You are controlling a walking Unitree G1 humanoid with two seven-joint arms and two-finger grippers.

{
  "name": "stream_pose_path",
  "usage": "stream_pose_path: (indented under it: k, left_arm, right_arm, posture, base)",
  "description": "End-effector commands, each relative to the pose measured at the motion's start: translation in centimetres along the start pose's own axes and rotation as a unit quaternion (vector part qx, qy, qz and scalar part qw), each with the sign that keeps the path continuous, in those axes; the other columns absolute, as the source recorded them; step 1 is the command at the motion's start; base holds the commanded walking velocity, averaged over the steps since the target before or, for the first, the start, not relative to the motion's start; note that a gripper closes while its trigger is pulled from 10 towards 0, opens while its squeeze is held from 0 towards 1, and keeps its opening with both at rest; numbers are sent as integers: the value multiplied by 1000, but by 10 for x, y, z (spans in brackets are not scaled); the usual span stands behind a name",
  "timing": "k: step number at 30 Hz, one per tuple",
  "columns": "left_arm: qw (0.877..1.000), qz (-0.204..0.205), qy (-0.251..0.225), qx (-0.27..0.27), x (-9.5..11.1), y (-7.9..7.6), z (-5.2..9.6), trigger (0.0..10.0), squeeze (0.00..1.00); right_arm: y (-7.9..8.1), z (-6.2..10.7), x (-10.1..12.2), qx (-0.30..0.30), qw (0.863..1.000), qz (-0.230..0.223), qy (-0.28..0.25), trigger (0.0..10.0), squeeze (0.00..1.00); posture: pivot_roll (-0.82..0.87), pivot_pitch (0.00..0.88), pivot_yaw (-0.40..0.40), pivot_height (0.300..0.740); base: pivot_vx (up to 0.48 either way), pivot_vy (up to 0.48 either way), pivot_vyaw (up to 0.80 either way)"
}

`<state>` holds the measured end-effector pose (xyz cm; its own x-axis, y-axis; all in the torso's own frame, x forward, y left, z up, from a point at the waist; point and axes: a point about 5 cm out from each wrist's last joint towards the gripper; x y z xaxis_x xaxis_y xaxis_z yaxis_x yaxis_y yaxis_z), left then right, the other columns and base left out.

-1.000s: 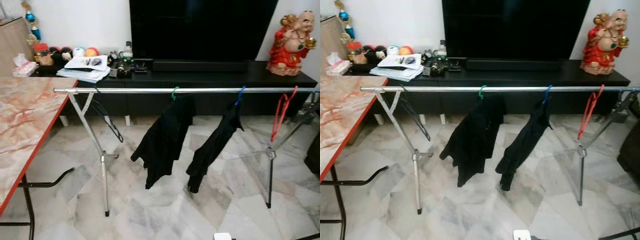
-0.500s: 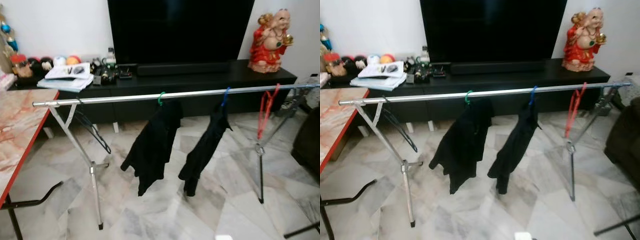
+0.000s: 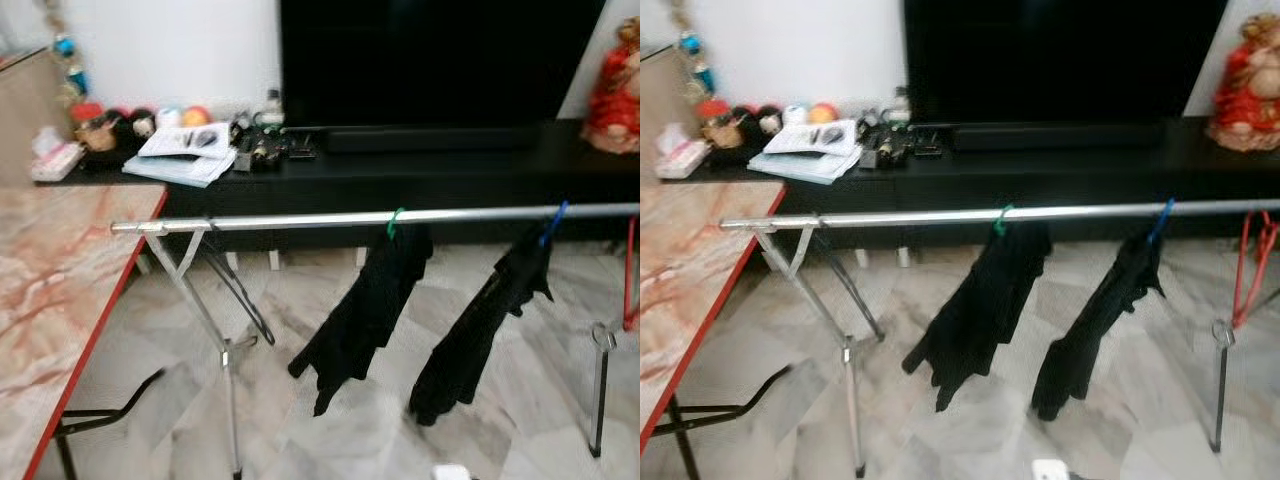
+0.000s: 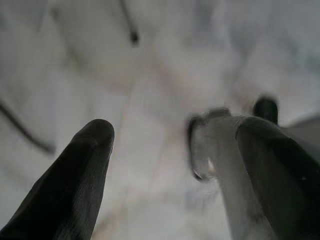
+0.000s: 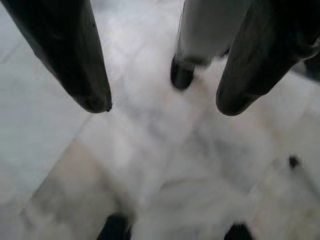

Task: Hang hanger

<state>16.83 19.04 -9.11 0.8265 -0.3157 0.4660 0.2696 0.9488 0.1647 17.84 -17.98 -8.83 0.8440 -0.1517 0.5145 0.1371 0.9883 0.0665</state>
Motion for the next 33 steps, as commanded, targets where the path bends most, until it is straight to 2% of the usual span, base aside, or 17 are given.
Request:
stream_pose_path:
  k: [1, 5, 15, 33]
  left_arm:
    - [999, 3, 34, 1, -21, 2, 3, 10000, 0]
    - [999, 6, 32, 3, -20, 2, 3, 10000, 0]
    - [999, -6, 32, 1, -19, 2, 3, 10000, 0]
    - [999, -9, 32, -1, -19, 2, 3, 10000, 0]
  right_arm:
    - [8, -1, -2, 10, 1000, -5, 2, 10000, 0]
    - [8, -1, -1, 9, 1000, -10, -2, 10000, 0]
    - [9, -1, 0, 11, 1000, -12, -6, 10000, 0]
    - [8, -1, 0, 8, 1000, -9, -7, 10000, 0]
  posture:
    - [102, 0, 16, 740]
    - [103, 0, 17, 740]
    - [101, 0, 18, 740]
    - [97, 0, 15, 740]
  base:
    - [311, 0, -763]
    - [291, 0, -667]
    - [0, 0, 0]
    - [0, -424, 0]
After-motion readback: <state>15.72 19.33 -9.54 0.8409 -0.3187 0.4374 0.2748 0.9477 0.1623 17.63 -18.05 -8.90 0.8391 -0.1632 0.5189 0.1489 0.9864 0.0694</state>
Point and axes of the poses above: a point about 5 cm out from each wrist's last joint towards the gripper, its own z axis pointing back from the gripper into the wrist, its own x axis along the axis of the wrist's last joint, y = z × x, and after that the axes turned 11 degrees about -z, right-handed
